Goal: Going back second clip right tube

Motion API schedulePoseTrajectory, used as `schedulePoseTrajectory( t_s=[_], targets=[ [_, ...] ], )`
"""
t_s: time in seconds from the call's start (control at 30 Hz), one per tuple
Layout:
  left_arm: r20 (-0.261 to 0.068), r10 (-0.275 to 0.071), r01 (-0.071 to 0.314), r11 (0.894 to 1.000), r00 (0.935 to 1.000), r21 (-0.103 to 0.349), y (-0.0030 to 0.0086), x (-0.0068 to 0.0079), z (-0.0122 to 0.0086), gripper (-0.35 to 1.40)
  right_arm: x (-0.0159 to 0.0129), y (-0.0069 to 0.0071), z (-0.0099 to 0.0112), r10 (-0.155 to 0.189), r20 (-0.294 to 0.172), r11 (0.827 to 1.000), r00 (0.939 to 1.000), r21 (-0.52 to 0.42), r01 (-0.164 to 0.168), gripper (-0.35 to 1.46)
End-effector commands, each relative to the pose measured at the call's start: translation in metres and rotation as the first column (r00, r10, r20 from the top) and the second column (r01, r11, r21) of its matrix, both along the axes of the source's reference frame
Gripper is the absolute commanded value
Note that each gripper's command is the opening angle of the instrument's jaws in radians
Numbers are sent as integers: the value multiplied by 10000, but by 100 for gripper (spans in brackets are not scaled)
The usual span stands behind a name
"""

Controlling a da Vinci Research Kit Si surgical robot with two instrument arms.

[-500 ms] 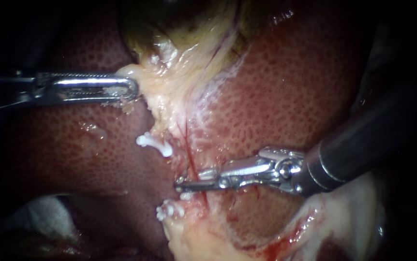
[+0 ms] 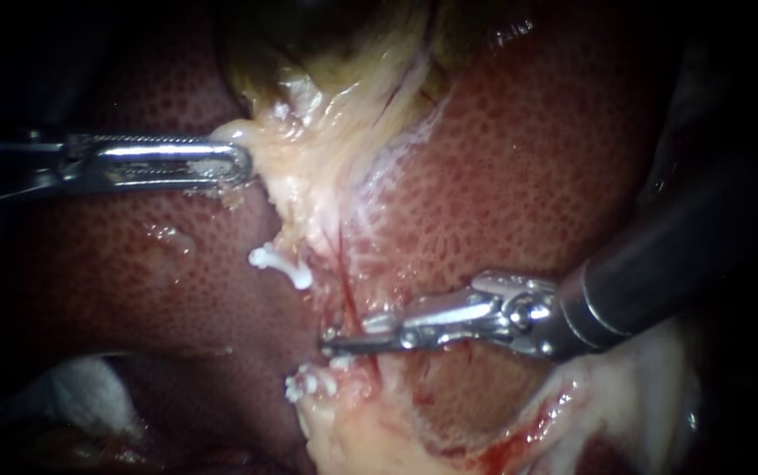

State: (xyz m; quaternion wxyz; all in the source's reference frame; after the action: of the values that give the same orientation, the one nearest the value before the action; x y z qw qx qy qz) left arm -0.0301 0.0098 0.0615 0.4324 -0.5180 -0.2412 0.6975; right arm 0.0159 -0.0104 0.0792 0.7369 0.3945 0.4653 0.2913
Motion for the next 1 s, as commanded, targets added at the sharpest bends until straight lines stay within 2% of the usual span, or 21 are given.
schedulePoseTrajectory(
  t_s=[0.03,0.1,0.17,0.2,0.5,0.7,1.0],
  targets=[
    [-2,-3,3,10000,10000,1,0,0,0,-35,1,1,1,19,-152,9996,9999,-298,-24,42],
    [-2,-2,2,10000,10000,1,0,0,0,-35,3,3,3,-41,-278,9967,9996,-811,18,46],
    [-2,-2,2,10000,10000,1,0,0,0,-35,5,5,4,170,-156,9925,9997,-1210,-188,49],
    [-1,-1,1,10000,10000,1,0,0,0,-35,4,6,5,172,-157,9901,9997,-1388,-192,49],
    [3,6,-6,10000,10000,-1,-1,2,0,-35,-12,20,-7,15,-270,9843,9996,-1765,-63,49],
    [6,12,-12,10000,10000,-2,0,3,1,-35,-52,37,-38,-298,-491,9767,9983,-2138,187,49],
    [3,15,-15,10000,10000,-14,-1,3,5,-35,-103,73,-106,-564,-660,9543,9962,-2970,343,49]
  ],
)
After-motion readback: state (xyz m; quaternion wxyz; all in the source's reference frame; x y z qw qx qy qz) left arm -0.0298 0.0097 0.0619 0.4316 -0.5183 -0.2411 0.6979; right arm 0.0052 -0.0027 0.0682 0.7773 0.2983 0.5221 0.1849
